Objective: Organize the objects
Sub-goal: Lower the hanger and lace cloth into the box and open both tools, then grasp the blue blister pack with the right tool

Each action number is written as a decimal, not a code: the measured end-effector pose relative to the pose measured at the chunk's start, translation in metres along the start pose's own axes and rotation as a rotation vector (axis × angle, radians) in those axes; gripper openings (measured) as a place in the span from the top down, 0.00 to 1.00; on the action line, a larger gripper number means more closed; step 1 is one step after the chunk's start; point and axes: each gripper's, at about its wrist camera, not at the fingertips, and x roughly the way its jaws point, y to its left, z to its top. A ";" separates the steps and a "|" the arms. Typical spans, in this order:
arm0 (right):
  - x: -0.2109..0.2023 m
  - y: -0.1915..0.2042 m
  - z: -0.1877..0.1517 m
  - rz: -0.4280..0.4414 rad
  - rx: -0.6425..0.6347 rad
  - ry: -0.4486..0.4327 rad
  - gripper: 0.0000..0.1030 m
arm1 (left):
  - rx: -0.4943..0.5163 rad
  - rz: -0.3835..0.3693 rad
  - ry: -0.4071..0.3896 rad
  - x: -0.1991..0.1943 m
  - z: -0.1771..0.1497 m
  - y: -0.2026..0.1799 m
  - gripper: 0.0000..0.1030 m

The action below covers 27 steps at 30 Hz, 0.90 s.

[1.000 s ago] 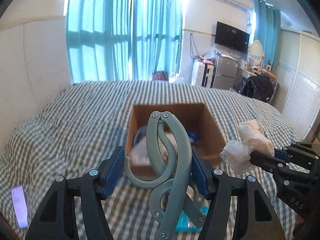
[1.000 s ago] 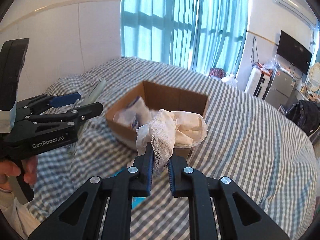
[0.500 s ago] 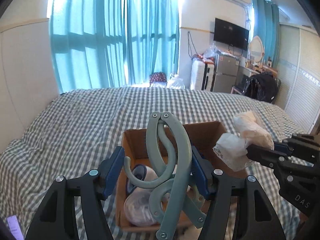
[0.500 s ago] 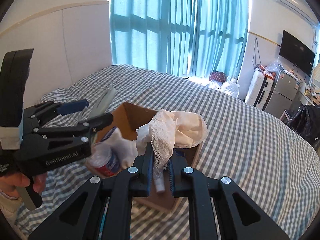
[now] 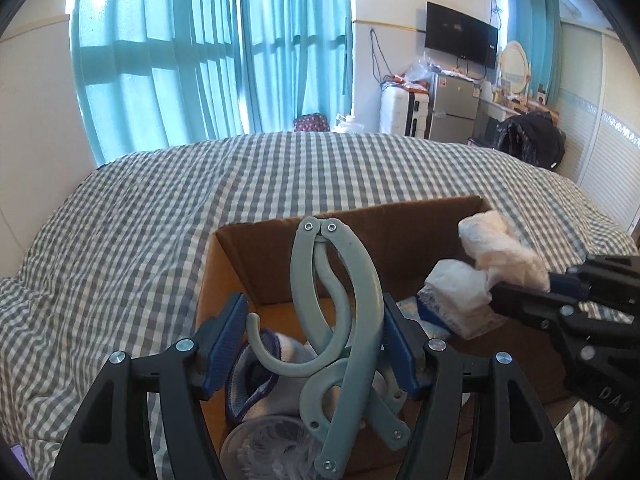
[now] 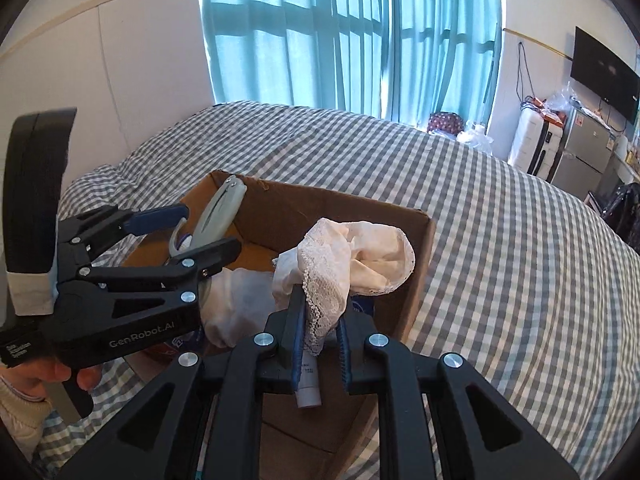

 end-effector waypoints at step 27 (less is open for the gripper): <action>-0.214 0.061 -0.046 -0.107 -0.038 -0.222 0.13 | -0.057 0.083 -0.183 -0.208 -0.037 0.007 0.00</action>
